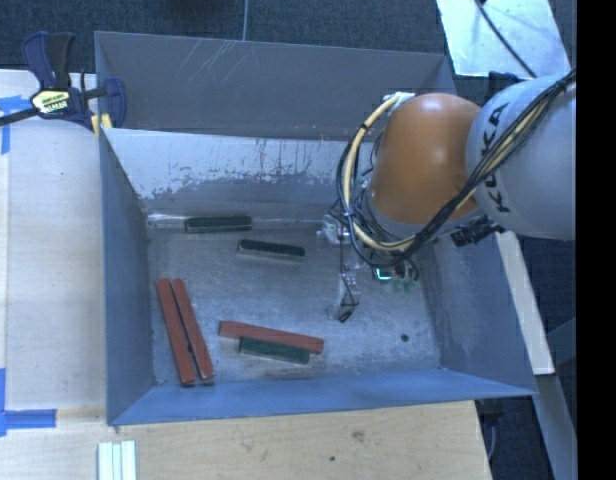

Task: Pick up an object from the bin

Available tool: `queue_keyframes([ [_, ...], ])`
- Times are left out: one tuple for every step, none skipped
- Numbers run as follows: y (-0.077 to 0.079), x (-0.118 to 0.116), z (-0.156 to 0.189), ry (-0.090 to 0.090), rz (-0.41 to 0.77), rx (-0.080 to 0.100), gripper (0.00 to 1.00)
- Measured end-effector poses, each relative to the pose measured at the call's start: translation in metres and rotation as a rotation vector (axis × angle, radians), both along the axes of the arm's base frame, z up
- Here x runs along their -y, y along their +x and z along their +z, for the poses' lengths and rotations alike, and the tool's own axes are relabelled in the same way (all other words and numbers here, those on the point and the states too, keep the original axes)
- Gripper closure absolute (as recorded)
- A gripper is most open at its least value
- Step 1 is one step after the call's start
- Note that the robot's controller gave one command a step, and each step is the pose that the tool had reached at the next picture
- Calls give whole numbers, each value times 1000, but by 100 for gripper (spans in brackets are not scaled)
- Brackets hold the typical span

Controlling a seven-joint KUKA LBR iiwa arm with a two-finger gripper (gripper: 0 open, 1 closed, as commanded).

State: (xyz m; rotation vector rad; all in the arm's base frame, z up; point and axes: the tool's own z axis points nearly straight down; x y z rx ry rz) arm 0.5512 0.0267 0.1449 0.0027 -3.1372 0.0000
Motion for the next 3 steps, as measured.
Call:
queue_keyframes([
  [59, -31, -66, 0, -225, 6, 0],
  [60, -31, -64, 0, -224, 10, 100],
  [60, -31, -64, 0, -224, 9, 100],
])
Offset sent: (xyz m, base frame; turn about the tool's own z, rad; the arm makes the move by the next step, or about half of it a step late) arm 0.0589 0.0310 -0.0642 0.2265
